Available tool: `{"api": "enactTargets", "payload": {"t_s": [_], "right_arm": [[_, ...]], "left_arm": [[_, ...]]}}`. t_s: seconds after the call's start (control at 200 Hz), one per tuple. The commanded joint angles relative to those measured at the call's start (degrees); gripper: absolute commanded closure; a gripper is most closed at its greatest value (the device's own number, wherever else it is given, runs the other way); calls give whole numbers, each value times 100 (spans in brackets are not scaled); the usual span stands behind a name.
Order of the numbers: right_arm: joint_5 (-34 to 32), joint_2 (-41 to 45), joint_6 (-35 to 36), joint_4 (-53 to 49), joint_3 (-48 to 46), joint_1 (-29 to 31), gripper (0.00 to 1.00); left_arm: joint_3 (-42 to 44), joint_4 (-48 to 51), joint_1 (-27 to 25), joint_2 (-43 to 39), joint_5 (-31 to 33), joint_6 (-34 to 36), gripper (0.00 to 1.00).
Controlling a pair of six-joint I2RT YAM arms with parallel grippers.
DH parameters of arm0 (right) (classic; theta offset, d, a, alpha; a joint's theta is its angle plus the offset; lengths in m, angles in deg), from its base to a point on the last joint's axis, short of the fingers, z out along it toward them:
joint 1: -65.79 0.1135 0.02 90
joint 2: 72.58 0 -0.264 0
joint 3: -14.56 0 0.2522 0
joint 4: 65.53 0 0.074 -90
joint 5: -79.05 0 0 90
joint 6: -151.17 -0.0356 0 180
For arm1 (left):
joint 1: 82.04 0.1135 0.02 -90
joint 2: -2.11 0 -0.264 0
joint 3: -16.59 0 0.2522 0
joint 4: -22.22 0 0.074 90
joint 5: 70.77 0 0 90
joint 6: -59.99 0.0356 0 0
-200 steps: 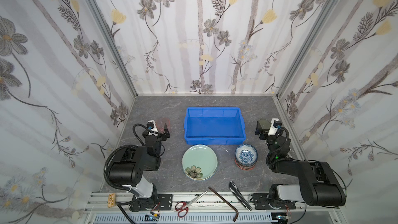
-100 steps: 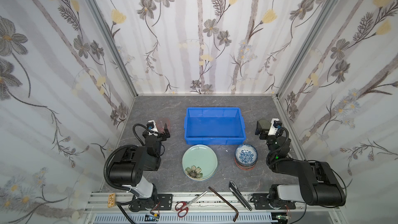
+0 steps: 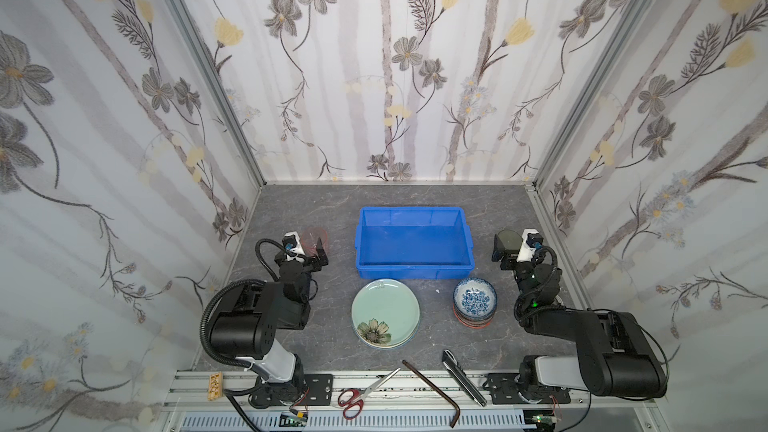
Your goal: Place the mixed dishes into the plastic bin
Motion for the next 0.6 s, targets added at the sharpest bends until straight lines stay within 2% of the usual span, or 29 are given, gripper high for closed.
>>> {"api": "enactTargets", "payload": {"t_s": [0.0, 0.435, 0.595], "right_arm": [[261, 24, 133, 334, -11, 1, 0], [6, 26, 40, 214, 50, -4, 0], [-188, 593, -62, -290, 100, -12, 0]], "left_arm": [[-32, -78, 8, -12, -10, 8, 0], [-39, -80, 9, -31, -16, 16, 0], [-102, 417, 9, -515, 257, -74, 0]]}}
